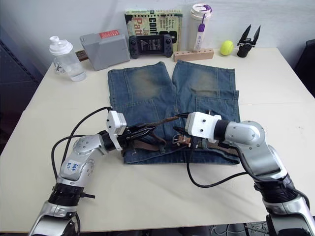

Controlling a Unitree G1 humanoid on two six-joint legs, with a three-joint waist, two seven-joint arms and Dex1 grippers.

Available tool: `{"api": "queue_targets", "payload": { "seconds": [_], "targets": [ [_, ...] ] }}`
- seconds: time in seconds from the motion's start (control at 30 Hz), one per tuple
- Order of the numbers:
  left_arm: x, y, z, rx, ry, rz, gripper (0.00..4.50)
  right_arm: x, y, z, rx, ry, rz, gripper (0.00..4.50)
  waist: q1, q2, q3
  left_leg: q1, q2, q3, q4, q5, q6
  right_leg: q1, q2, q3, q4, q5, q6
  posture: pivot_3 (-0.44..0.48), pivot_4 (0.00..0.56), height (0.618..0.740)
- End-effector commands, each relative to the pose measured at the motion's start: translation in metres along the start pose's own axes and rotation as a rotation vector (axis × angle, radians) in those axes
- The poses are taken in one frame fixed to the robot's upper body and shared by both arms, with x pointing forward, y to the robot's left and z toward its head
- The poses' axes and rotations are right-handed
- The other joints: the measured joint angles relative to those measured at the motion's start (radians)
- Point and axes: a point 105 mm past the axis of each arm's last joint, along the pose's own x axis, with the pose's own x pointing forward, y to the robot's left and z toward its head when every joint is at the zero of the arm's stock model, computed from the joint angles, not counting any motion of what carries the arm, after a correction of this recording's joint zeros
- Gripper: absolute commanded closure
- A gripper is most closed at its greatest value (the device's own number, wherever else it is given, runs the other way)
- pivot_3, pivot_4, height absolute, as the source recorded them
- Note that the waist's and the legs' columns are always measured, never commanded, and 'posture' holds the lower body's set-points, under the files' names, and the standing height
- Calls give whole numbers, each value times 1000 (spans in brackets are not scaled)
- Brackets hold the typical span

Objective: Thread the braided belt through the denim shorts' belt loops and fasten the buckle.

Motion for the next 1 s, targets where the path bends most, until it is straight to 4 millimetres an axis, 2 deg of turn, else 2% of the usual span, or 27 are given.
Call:
{"api": "queue_targets", "payload": {
  "seconds": [0.03, 0.07, 0.1, 0.27, 0.47, 0.6, 0.63, 0.67, 0.73, 0.9, 0.93, 1.0],
  "targets": [
    [0, -2, 9, 22, -32, 20, 4470, -10, 9, -6, 24, 45, 2, 759, 0, 0, 0, 0, 0, 0, 0, 0, 0, 0, 0, 0, 0, 0, 0, 0, 150, 722],
    [0, -2, 11, 17, -38, 28, 4470, -10, 17, -10, 43, 58, 17, 312, 0, 0, 0, 0, 0, 0, 0, 0, 0, 0, 0, 0, 0, 0, 0, 0, 150, 722],
    [-1, -1, 12, 13, -44, 35, 4470, -9, 23, -14, 55, 70, 26, 92, -1, 0, 0, 0, 0, 0, 0, 0, 0, 0, 0, 0, 0, 0, 0, 0, 150, 722],
    [0, -1, 14, 6, -45, 40, 4470, -9, 37, -35, 78, 141, 10, 92, -2, 0, 0, 1, 0, 1, 0, 0, 0, 0, 0, 1, 0, 0, 0, 0, 150, 722],
    [-2, 0, 15, 7, -41, 40, 4470, -11, 31, -62, 98, 259, -78, 92, -1, 0, 0, 1, 0, 0, 0, 0, 0, 0, 0, 1, 0, 0, 0, 0, 150, 722],
    [-2, 1, 15, 5, -38, 40, 4470, -9, 31, -65, 149, 263, -104, 92, -2, -1, -1, 2, 0, 0, 1, 0, 0, 1, 0, 1, 0, 0, 0, 0, 150, 722],
    [-2, 1, 15, 5, -37, 40, 4470, -9, 32, -64, 174, 264, -101, 647, -2, -2, -1, 2, 0, 0, 1, 0, 0, 1, 0, 1, 1, 0, 0, 0, 150, 722],
    [-3, 1, 15, 5, -36, 39, 4470, -10, 34, -64, 198, 263, -97, 957, -2, -2, -1, 2, 0, 0, 1, 0, 0, 1, 0, 1, 1, 0, 0, 0, 150, 722],
    [-4, 1, 15, 5, -33, 38, 4470, -10, 35, -62, 240, 262, -98, 1900, -1, -2, -1, 2, 0, 0, 1, 0, 0, 1, 0, 1, 1, 0, 0, 0, 150, 722],
    [-5, 0, 13, 2, -28, 38, 4470, -18, 34, -61, 260, 287, -62, 4333, 1, -2, -1, 1, 0, 0, 1, 0, 0, 1, 0, 0, 0, 0, 0, 0, 150, 722],
    [-5, 0, 13, 2, -27, 39, 4470, -19, 34, -61, 260, 292, -57, 4471, 1, -2, -1, 1, 0, 0, 1, 0, 0, 1, 0, 0, 0, 0, 0, 0, 150, 722],
    [-6, 1, 11, 1, -21, 40, 4470, -17, 30, -58, 285, 277, -78, 4458, 1, -2, -1, 1, 0, 0, 0, 0, 0, 1, 0, 0, 0, 0, 0, 0, 150, 722]
  ]
}}
